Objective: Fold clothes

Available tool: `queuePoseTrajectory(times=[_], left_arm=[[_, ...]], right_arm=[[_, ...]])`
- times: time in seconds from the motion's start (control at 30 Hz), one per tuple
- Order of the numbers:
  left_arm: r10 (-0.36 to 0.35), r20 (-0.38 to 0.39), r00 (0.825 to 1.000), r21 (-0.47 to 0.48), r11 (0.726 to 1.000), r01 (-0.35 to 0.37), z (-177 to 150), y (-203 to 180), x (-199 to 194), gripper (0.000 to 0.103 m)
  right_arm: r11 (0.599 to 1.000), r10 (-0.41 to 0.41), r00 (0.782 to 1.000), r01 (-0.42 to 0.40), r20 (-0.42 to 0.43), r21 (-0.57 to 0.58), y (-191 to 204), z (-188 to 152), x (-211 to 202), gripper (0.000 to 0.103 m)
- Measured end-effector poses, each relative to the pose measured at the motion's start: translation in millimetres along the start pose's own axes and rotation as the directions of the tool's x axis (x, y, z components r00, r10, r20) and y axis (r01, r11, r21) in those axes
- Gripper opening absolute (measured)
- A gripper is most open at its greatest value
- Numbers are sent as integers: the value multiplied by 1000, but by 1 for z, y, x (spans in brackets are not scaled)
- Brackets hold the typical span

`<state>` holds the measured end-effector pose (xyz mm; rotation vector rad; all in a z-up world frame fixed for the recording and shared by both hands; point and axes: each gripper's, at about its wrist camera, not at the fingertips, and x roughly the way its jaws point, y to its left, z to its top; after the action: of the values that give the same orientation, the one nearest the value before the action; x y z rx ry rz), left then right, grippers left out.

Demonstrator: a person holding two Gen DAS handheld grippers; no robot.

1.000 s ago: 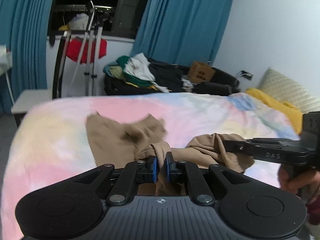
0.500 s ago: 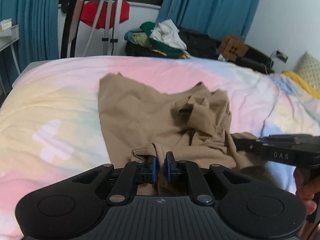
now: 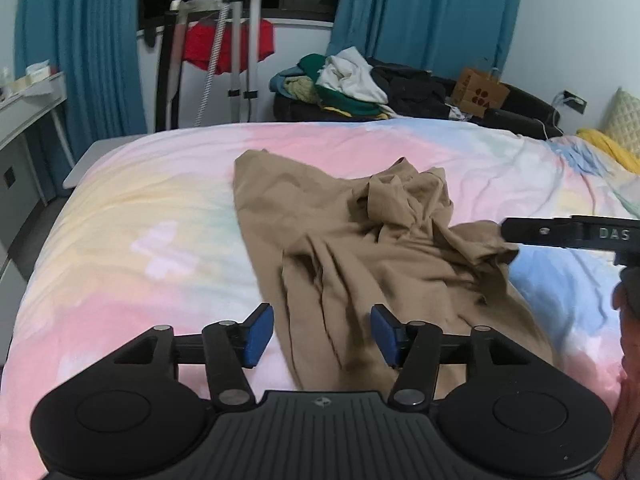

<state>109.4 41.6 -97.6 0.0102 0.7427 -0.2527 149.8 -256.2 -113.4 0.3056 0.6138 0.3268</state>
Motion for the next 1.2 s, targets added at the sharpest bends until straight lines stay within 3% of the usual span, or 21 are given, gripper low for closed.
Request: queuePoseTrajectory(times=[0.13, 0.3, 0.4, 0.5, 0.6, 0.73, 0.77, 0.97, 1.07, 1.2], left_arm=[[-18, -32, 999, -95, 995, 15, -14, 3, -17, 62], [-51, -38, 998, -108, 993, 46, -29, -6, -17, 60], [-5, -47, 999, -104, 995, 0, -33, -10, -4, 56], [20, -56, 998, -118, 993, -27, -37, -10, 8, 49], [-9, -61, 998, -170, 985, -1, -39, -3, 14, 37], [-21, -55, 998, -176, 984, 11, -38, 0, 11, 10], [-20, -51, 999, -174, 985, 11, -37, 0, 9, 7], [-2, -34, 999, -215, 977, -6, -31, 6, -8, 6], [17, -62, 998, -211, 977, -29, -32, 4, -2, 6], [11, -82, 997, -249, 968, -31, -34, 5, -5, 10]], right_arm=[[999, -43, 999, 42, 8, 30, 0, -11, -26, 62], [998, -41, 998, 43, -42, 49, -1, -30, -34, 62], [997, -78, 993, 79, -93, 8, 0, -39, -16, 60], [991, -127, 983, 130, -131, 12, -6, -44, 5, 58], [995, -96, 986, 100, -138, 25, -7, -46, 11, 58], [997, -65, 988, 68, -139, 19, -5, -48, 15, 12], [997, -75, 988, 75, -133, -9, -2, -48, 14, 8], [989, -137, 989, 133, -62, -72, 5, -45, -4, 5], [980, -190, 978, 184, -82, -70, -2, -47, 5, 4], [987, -160, 983, 160, -89, -5, -11, -44, 6, 5]])
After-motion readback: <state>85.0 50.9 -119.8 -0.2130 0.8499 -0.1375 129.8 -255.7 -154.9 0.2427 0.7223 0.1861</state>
